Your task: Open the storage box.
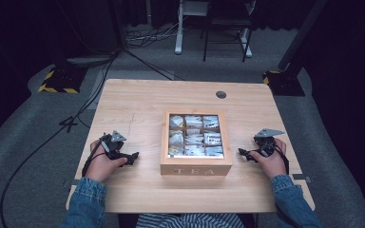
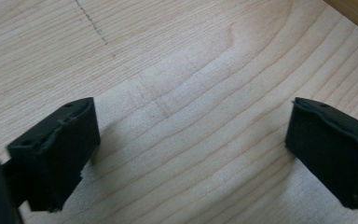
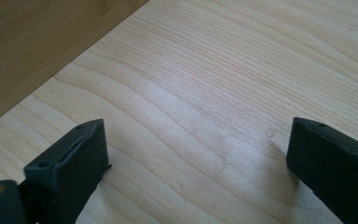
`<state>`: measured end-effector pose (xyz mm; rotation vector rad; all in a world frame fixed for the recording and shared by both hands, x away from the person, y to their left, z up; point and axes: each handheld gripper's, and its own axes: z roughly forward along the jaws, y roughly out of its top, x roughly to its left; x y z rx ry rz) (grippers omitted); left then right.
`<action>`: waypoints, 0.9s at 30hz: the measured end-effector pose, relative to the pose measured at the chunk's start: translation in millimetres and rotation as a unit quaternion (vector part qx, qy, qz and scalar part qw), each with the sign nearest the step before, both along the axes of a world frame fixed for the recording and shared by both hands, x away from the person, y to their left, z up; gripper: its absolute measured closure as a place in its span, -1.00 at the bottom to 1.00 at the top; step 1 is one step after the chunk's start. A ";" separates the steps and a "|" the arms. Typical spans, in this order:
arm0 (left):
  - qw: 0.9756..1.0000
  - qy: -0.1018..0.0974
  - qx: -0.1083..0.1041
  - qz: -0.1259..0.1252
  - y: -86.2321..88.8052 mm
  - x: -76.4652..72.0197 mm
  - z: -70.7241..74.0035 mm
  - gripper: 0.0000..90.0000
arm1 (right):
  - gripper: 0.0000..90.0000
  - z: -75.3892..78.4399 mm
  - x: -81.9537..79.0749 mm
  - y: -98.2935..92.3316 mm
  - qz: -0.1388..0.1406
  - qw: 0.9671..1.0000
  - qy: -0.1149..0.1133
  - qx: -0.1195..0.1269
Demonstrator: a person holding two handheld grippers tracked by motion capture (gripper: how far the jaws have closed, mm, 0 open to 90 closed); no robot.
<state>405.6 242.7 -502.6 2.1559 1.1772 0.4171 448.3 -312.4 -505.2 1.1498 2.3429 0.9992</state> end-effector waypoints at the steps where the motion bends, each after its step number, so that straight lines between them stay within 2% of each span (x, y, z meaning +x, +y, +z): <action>1: 1.000 0.001 0.002 -0.001 1.2 -0.4 1.8 -0.74 | -0.87 0.0 0.0 0.0 0.000 1.000 0.000 0.000; 3: 1.000 0.004 0.003 0.000 2.7 -1.5 4.0 -0.55 | -0.87 0.0 0.0 -0.1 0.000 1.000 0.000 0.001; 5: 1.000 0.011 0.009 0.003 4.0 -2.5 6.2 -0.52 | -0.87 0.0 0.0 -0.1 0.000 1.000 0.000 0.001; 8: 1.000 0.010 0.005 0.007 4.4 -4.5 10.7 -0.50 | -0.87 0.0 0.0 -0.1 0.000 1.000 0.000 0.001; 16: 1.000 -0.005 -0.027 0.006 4.0 -14.2 33.1 -0.44 | -0.87 0.0 0.0 -0.1 0.001 1.000 0.000 0.001; 24: 0.999 -0.013 -0.034 0.000 -0.5 -24.3 52.8 -0.43 | -0.87 0.0 0.0 -0.1 0.000 1.000 0.000 0.001; 26: 0.999 -0.017 -0.034 -0.002 -2.7 -26.8 56.8 -0.43 | -0.87 0.0 0.0 -0.1 0.000 1.000 0.001 0.001; 27: 0.999 -0.025 -0.039 -0.001 -4.4 -28.8 60.2 -0.41 | -0.87 0.0 0.0 -0.1 0.000 1.000 0.000 0.001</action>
